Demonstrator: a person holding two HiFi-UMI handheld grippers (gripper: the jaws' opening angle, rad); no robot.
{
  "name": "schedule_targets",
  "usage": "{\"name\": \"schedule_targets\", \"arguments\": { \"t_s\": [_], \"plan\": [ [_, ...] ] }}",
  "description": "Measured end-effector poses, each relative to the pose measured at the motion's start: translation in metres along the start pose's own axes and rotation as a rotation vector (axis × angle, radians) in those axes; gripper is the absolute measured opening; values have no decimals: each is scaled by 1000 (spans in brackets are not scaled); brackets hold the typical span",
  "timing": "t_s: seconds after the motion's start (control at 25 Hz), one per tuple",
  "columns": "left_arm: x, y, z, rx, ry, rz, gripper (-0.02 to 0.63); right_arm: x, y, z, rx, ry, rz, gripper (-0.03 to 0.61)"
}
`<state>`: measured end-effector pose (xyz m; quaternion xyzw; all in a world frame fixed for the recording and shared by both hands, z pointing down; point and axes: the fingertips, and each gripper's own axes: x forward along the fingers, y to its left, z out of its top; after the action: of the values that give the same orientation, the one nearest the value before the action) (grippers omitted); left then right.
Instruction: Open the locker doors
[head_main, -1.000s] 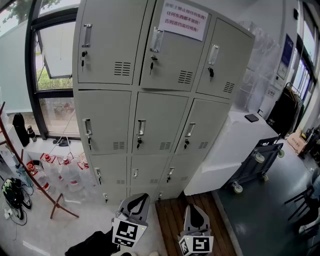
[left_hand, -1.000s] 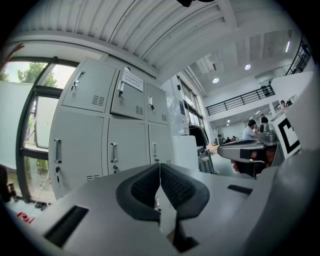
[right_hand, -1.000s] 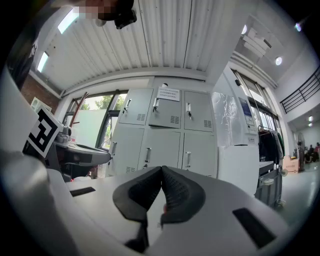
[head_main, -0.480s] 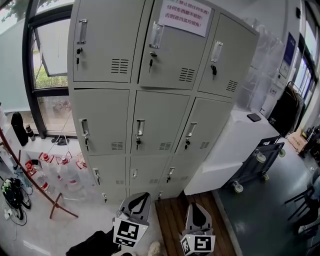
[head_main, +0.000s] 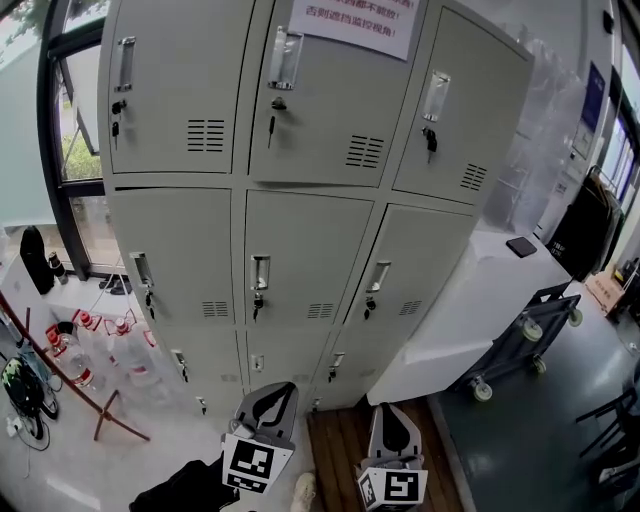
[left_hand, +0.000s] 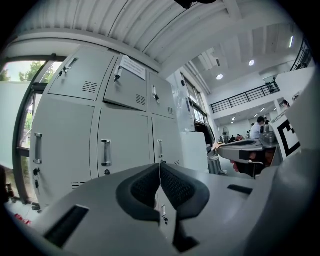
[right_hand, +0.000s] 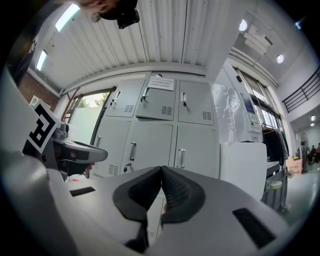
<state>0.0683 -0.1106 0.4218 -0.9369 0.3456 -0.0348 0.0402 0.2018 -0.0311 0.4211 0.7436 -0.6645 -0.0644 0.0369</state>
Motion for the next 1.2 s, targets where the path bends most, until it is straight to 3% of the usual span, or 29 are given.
{"name": "schedule_targets", "arguments": {
  "t_s": [0.56,1.04,1.12,1.2],
  "plan": [
    [136,26,3,3,50,108,25,133,-77,-22,30,10,116,15],
    [195,48,-2,-8,70,199,25,219,-102,-24,83,-21,221,18],
    [200,52,-3,-10,72,214,25,233,-102,-22,91,-27,250,129],
    [204,55,-4,-11,76,229,25,248,-102,-19,85,-32,262,131]
  ]
}}
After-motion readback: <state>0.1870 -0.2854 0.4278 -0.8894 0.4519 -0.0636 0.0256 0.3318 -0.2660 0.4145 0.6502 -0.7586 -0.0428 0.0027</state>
